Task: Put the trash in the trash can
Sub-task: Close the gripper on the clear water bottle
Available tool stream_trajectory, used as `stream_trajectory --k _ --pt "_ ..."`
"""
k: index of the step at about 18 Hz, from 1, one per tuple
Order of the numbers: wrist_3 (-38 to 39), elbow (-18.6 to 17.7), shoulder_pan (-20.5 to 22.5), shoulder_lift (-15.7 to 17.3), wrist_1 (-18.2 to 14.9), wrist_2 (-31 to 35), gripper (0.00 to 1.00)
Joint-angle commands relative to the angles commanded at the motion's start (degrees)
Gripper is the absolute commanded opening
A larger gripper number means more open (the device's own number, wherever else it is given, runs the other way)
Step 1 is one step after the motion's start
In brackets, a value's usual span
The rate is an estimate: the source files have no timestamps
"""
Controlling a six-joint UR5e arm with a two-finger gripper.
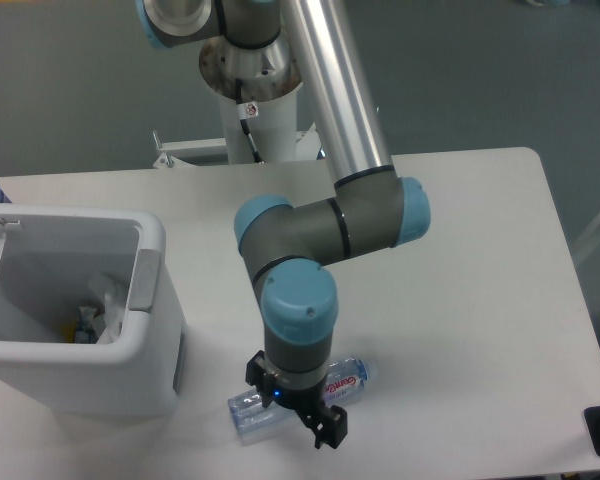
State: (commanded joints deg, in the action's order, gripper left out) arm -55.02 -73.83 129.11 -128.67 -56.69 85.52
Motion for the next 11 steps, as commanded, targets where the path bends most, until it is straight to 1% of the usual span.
stream_trajectory --k 2,6,11 --pt "0.0 -0.4 -0.6 -0.2 -0.1 0.5 1.00" --pt "-0.2 -2.9 -2.5 -0.4 -0.5 1.2 1.00" --pt "-0.6 -3.9 -3.4 -0.9 -0.7 0.9 1.00"
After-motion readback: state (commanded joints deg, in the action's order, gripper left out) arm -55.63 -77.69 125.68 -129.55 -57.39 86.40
